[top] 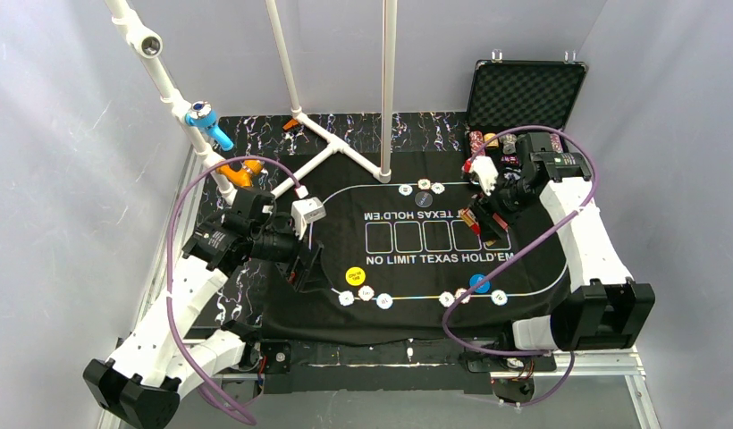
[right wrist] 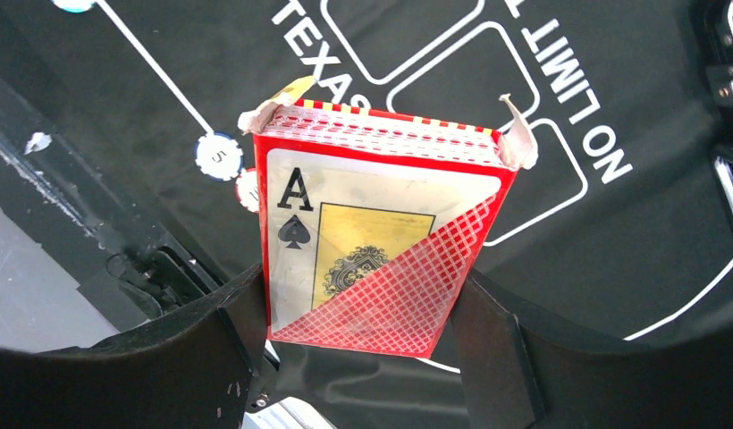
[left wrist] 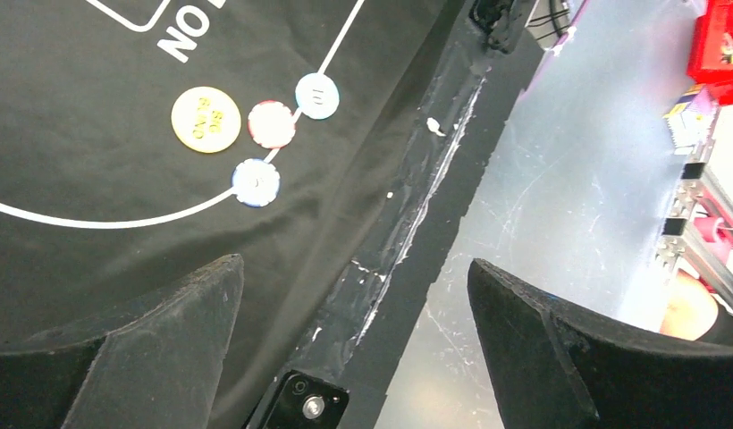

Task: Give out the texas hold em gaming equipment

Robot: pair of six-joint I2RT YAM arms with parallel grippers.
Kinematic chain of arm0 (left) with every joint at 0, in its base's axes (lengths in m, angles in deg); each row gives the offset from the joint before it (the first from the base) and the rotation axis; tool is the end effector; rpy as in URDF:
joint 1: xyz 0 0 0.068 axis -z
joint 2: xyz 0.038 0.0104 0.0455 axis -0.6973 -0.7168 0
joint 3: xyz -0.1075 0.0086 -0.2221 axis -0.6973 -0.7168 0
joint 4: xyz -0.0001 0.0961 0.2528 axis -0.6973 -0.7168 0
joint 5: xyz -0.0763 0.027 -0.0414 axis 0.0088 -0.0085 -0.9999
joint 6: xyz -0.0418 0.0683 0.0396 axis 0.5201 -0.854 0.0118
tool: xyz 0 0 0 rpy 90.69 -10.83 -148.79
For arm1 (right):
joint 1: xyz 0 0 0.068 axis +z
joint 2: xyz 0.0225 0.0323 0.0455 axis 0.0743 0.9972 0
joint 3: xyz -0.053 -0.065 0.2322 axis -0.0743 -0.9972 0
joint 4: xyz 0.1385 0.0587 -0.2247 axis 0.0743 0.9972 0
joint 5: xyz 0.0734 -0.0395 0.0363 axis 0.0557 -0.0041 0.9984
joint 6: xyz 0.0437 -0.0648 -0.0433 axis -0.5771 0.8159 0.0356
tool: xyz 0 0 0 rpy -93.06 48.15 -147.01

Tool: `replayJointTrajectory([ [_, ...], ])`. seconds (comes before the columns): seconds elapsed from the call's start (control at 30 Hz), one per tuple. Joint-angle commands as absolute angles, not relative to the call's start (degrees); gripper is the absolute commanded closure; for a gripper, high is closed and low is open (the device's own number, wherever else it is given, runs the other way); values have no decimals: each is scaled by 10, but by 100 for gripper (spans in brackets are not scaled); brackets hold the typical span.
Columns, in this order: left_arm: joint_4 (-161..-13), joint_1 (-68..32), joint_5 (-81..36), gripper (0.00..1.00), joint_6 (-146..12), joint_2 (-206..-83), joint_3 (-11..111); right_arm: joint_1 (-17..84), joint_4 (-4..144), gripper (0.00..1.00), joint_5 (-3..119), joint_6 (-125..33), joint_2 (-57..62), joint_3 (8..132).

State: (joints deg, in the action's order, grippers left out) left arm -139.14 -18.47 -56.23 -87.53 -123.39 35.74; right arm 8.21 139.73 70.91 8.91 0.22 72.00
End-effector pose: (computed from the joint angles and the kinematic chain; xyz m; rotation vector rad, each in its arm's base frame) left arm 0.1775 -0.1443 0.2864 1.0180 2.0979 -1.0088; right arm 0.2735 0.0468 0.2621 -1.2566 2.3816 0.2821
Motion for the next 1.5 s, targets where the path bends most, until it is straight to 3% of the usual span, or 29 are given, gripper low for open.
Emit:
replayJointTrajectory([
  [0.0,-1411,-181,-610,6,-855,-1238,389,106,1434,86,744,107,-40,726],
  [0.4,-1394,-158,-649,12,-811,-1266,407,128,1456,92,702,124,-89,730],
  [0.97,-1402,-120,-659,11,-825,-1349,455,151,1430,94,739,130,-102,709],
  [1.23,-1171,-118,-645,7,-680,-1402,452,169,1389,99,750,99,-109,701],
  [1.3,-1065,-114,-664,8,-556,-1457,445,190,1402,99,745,84,-104,722],
  [1.47,-974,-42,-676,7,-444,-1528,493,246,1399,99,676,27,-142,748],
])
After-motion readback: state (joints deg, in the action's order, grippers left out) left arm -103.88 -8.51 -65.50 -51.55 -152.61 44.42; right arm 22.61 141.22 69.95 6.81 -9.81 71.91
